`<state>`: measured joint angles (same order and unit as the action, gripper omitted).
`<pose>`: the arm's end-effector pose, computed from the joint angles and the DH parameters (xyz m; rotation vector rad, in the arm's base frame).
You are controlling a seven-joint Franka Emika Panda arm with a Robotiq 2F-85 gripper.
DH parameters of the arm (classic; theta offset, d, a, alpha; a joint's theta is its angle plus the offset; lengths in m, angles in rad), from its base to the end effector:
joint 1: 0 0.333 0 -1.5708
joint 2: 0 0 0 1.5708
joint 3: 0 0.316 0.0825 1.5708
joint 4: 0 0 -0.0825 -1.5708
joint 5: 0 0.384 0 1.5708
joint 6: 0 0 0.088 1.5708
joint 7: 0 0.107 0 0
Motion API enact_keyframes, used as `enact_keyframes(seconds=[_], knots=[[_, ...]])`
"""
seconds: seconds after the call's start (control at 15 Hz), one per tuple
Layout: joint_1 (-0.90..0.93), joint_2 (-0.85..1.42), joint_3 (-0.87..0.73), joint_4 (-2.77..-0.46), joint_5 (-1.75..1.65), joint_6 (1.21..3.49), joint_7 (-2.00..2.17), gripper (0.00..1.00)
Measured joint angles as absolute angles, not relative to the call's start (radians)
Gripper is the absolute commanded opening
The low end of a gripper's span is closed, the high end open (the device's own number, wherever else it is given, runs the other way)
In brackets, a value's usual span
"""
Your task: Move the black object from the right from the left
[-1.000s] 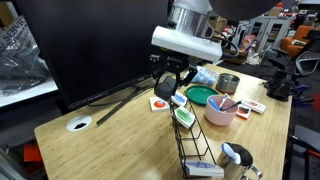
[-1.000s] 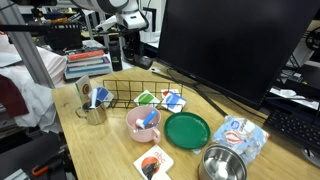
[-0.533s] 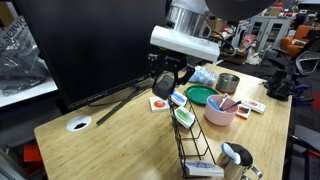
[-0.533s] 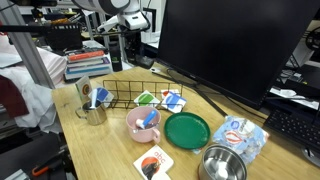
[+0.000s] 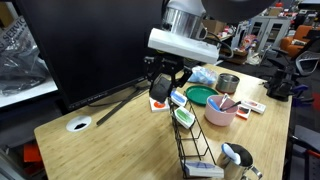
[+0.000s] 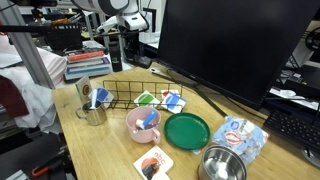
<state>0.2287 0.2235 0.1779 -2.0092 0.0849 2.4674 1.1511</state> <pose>0.5660 0.2391 0.3704 -2.6643 1.1478 -0.1444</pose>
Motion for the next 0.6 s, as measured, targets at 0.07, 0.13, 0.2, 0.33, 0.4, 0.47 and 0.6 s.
enact_keyframes(seconds=[0.07, 0.13, 0.2, 0.33, 0.4, 0.47, 0.6], knots=[[0.237, 0.239, 0.182, -1.993, 0.085, 2.467, 1.128, 0.32], [0.245, 0.259, 0.186, -1.974, 0.085, 2.467, 1.101, 0.32], [0.251, 0.283, 0.19, -1.955, 0.085, 2.466, 1.076, 0.32], [0.264, 0.342, 0.191, -1.911, 0.085, 2.466, 1.028, 0.32], [0.268, 0.373, 0.191, -1.888, 0.084, 2.466, 1.01, 0.32], [0.272, 0.406, 0.189, -1.864, 0.084, 2.466, 0.994, 0.32], [0.279, 0.466, 0.182, -1.82, 0.083, 2.466, 0.973, 0.32]])
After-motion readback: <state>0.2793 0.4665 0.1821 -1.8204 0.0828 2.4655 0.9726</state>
